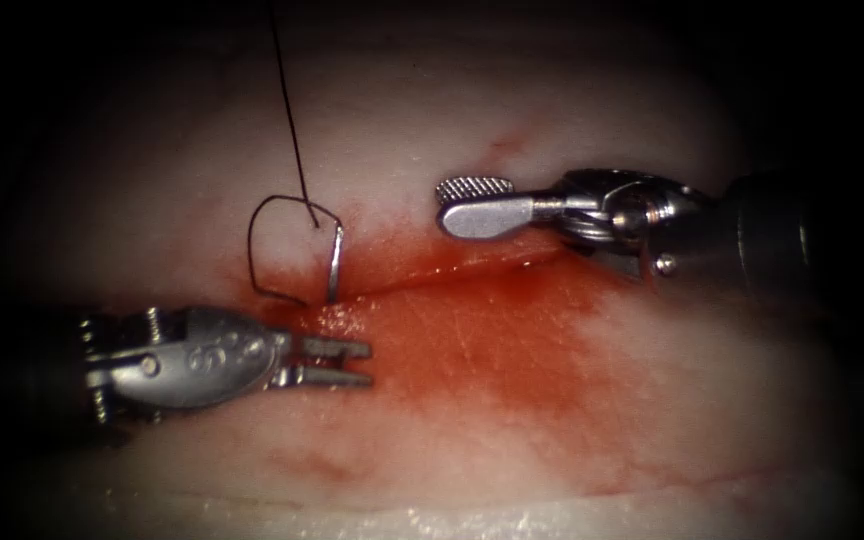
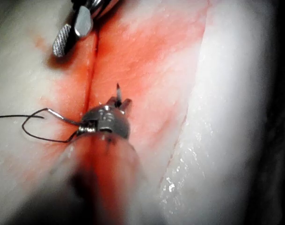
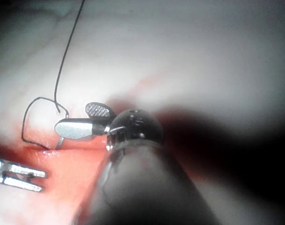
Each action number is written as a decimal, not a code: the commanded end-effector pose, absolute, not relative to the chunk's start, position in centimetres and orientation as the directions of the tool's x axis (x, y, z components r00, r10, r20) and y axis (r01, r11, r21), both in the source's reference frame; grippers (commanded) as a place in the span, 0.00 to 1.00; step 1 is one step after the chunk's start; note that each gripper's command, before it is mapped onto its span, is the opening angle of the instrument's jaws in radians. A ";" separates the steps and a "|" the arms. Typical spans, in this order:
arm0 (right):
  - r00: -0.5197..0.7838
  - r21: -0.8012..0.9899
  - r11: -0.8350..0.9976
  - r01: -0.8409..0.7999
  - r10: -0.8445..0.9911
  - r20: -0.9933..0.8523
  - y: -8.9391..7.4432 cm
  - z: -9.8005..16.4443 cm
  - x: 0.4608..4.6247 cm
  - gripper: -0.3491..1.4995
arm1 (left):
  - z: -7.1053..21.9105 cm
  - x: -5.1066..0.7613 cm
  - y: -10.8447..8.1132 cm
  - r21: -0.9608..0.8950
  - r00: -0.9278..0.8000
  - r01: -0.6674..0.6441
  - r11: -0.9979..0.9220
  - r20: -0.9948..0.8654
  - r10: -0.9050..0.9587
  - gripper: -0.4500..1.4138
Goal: Wound Closure
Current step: Pull needle the rest of the way through flesh with the left gripper
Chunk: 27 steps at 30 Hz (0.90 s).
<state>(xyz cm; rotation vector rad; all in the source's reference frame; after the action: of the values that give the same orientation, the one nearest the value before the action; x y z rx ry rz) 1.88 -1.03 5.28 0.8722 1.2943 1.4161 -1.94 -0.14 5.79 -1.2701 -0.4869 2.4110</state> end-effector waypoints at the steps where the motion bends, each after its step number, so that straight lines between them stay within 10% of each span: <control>1: -0.251 0.981 0.057 -0.185 0.962 -0.104 -1.1 5.3 1.95 0.75 | 5.8 -1.98 -0.1 -0.482 -0.515 -0.152 -0.863 -0.707 0.485 0.00; 27: -0.008 0.812 0.554 -0.186 0.825 -0.565 -1.6 5.0 2.23 0.87 | 5.1 -1.85 0.3 -0.981 -0.163 0.051 -0.185 -0.191 0.968 0.00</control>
<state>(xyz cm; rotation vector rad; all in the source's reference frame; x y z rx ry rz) 2.17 -1.57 4.92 0.5923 1.3473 0.8623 -1.79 0.30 5.02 -1.2974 -1.2894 1.4245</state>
